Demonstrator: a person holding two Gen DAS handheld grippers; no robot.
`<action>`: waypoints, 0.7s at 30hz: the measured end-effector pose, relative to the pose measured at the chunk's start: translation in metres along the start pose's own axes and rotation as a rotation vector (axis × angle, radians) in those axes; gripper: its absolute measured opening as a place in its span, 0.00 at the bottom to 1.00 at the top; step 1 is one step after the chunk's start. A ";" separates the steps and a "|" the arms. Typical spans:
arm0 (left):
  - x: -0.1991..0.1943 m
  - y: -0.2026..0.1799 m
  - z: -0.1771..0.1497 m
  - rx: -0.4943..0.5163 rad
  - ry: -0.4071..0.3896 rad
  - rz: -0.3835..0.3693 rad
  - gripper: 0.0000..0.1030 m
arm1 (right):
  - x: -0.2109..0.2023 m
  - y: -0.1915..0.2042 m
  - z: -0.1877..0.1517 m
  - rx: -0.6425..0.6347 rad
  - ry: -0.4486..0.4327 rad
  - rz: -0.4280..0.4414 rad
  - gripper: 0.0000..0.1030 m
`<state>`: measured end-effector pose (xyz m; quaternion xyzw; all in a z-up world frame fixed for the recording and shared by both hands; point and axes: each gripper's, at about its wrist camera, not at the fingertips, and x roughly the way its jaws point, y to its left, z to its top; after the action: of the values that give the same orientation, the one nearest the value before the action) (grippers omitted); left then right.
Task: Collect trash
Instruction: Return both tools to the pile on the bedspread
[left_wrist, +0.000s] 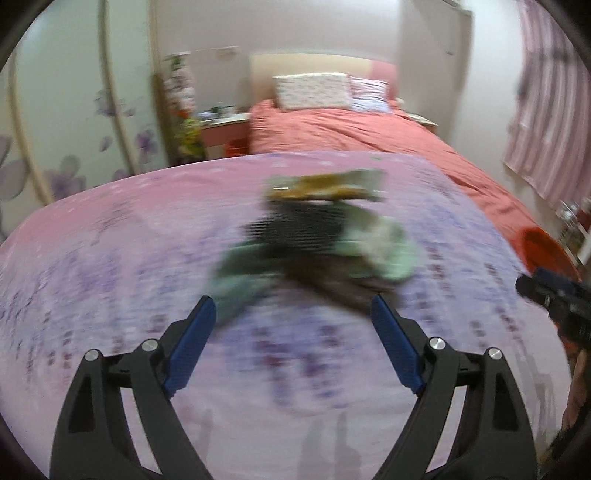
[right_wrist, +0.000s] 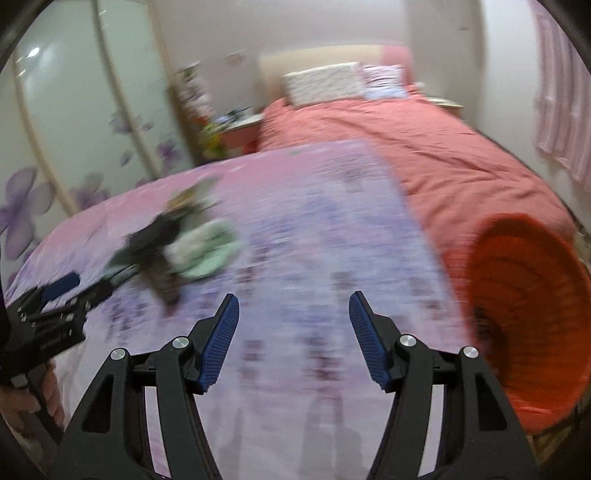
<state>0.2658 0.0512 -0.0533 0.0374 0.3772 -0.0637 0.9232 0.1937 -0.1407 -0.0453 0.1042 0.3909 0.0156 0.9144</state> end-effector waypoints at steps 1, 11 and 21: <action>-0.003 0.014 -0.002 -0.019 -0.003 0.017 0.81 | 0.005 0.012 0.001 -0.017 0.010 0.017 0.60; -0.010 0.099 -0.018 -0.138 0.007 0.076 0.81 | 0.068 0.090 0.008 -0.148 0.129 0.064 0.53; -0.006 0.116 -0.026 -0.188 0.029 0.071 0.81 | 0.066 0.106 -0.001 -0.233 0.131 0.030 0.33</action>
<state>0.2602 0.1692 -0.0651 -0.0352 0.3931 0.0051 0.9188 0.2445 -0.0294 -0.0717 0.0019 0.4439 0.0812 0.8924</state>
